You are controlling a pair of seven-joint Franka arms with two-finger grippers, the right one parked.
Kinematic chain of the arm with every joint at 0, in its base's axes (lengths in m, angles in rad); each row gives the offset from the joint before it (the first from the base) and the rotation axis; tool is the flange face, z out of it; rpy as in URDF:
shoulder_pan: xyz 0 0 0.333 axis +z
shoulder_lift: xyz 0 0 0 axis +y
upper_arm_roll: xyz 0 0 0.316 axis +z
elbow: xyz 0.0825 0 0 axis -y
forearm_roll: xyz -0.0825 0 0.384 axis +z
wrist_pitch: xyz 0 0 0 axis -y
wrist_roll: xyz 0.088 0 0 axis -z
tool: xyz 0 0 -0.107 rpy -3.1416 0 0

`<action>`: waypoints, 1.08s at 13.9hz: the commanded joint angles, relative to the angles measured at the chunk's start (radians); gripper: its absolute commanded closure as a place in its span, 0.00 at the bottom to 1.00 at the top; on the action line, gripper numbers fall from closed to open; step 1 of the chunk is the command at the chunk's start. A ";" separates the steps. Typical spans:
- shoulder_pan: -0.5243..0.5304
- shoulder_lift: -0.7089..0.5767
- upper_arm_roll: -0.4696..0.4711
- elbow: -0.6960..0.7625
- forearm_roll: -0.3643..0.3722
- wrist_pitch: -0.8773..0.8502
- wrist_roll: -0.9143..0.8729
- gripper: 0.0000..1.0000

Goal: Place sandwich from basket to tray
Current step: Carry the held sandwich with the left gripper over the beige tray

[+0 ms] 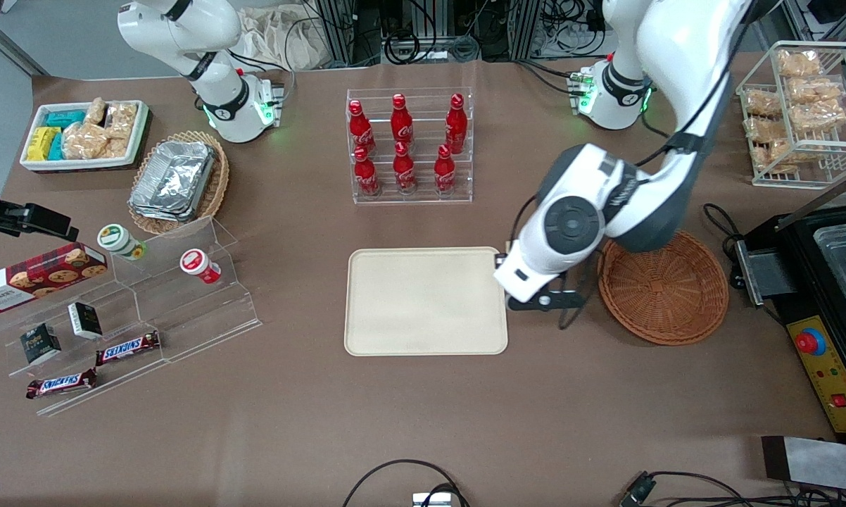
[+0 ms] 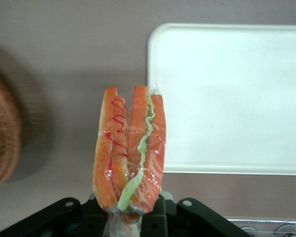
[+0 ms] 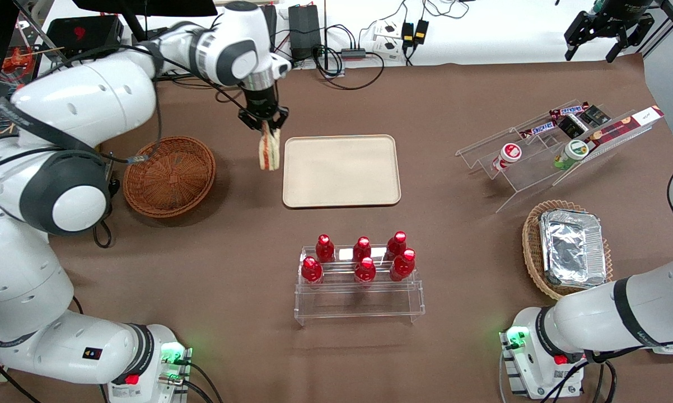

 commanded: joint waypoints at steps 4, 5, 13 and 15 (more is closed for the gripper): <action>-0.073 0.122 0.010 -0.001 0.054 0.117 -0.046 1.00; -0.081 0.131 0.010 -0.015 0.073 0.159 -0.076 1.00; -0.078 0.210 0.015 -0.010 0.131 0.320 -0.097 0.01; -0.072 0.196 0.015 -0.010 0.131 0.308 -0.094 0.00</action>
